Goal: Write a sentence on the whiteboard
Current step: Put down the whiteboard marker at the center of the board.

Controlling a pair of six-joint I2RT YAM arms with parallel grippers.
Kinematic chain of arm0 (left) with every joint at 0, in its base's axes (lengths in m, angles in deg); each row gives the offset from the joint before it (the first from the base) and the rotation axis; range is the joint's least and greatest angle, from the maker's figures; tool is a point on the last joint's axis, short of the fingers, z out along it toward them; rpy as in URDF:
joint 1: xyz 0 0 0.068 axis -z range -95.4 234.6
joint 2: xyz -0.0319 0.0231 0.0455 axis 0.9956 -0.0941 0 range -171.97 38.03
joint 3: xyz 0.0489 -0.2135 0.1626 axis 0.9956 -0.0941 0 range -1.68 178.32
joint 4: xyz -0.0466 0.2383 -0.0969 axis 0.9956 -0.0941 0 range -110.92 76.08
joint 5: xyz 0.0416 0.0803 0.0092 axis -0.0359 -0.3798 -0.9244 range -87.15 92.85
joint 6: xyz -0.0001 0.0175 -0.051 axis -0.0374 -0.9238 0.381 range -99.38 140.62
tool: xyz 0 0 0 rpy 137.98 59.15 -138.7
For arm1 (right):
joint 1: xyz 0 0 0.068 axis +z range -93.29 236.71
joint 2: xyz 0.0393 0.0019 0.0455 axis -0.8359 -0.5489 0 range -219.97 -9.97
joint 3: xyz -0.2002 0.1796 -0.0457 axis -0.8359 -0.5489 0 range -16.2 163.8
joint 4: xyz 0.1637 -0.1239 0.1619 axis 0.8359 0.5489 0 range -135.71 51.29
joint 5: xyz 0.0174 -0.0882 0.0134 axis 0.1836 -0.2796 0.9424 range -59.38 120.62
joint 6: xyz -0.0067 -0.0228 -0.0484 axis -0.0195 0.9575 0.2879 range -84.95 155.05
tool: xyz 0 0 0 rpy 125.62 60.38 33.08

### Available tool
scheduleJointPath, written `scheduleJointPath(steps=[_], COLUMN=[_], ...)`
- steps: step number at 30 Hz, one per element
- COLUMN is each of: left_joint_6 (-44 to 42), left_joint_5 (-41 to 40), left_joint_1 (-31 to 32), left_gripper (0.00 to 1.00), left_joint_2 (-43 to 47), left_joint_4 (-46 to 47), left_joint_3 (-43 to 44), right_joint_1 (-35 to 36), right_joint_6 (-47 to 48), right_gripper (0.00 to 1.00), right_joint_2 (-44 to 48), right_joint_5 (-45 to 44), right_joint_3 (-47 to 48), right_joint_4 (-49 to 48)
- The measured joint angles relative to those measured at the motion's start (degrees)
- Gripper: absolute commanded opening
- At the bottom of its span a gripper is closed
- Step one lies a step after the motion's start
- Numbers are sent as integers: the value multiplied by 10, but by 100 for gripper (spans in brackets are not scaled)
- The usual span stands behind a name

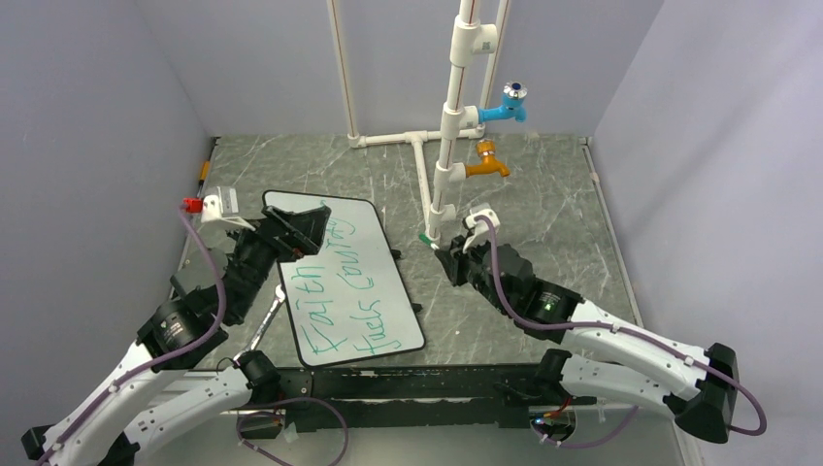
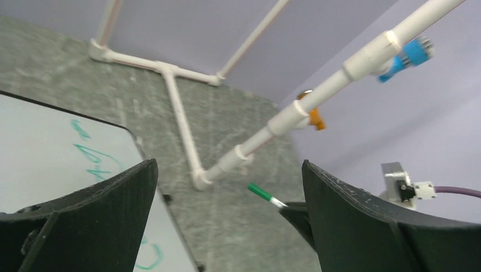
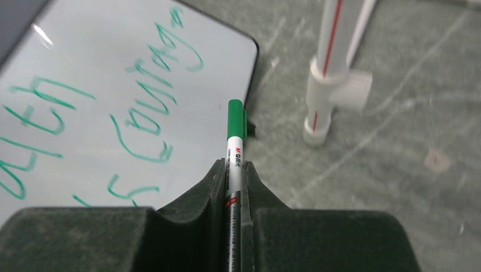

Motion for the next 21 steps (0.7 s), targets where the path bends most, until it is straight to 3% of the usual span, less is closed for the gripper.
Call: scheduleJointPath(steps=[9,18,21], left_joint_6=[-179,-271,-289], left_joint_5=[-88,-179,-200], left_joint_1=[0,0,0], left_gripper=[99,99,99], left_joint_2=[-16,-15,-9], left_joint_4=[-52,-89,-88], left_joint_3=[26,28,16], right_joint_1=[-2,-17,-23], right_joint_6=[-119,-183,-191], right_gripper=[0,0,7], right_joint_2=[15,-45,-71], right_joint_5=[-50,-102,-108], right_joint_3=[-131,-180,-183], right_joint_4=[33,11,6])
